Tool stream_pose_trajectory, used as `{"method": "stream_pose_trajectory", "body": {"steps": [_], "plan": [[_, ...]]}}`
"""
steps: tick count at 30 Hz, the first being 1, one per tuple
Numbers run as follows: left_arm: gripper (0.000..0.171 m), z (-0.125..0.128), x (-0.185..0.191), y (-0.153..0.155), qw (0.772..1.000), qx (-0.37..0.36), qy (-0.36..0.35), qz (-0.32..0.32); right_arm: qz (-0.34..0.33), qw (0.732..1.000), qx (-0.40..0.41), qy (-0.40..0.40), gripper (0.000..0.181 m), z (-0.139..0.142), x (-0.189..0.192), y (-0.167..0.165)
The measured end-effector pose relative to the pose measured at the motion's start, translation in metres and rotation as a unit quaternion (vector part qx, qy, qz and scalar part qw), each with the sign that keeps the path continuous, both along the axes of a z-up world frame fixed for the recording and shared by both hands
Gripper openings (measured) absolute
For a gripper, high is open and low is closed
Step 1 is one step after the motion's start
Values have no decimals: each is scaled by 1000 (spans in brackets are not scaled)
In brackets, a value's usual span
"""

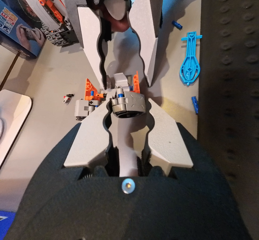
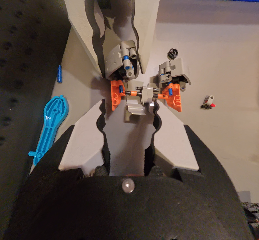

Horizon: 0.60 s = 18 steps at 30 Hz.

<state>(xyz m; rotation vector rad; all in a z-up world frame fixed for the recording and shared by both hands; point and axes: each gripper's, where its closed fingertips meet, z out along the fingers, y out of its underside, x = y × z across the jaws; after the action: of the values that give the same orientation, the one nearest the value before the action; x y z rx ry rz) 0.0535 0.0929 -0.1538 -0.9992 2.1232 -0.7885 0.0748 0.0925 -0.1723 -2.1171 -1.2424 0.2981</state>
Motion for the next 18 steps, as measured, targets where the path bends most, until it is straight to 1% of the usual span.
{"method": "stream_pose_trajectory", "body": {"steps": [5,11,18], "plan": [[45,-1,1,2,1000,-15,6,2,-1,1000,2,3,65,-3,-2,3],[45,0,0,2,999,-40,16,-4,-6,1000,6,2,54,-2,0,6],[45,0,-1,2,998,-57,28,-13,-3,1000,5,-2,52,-2,0,5]]}}
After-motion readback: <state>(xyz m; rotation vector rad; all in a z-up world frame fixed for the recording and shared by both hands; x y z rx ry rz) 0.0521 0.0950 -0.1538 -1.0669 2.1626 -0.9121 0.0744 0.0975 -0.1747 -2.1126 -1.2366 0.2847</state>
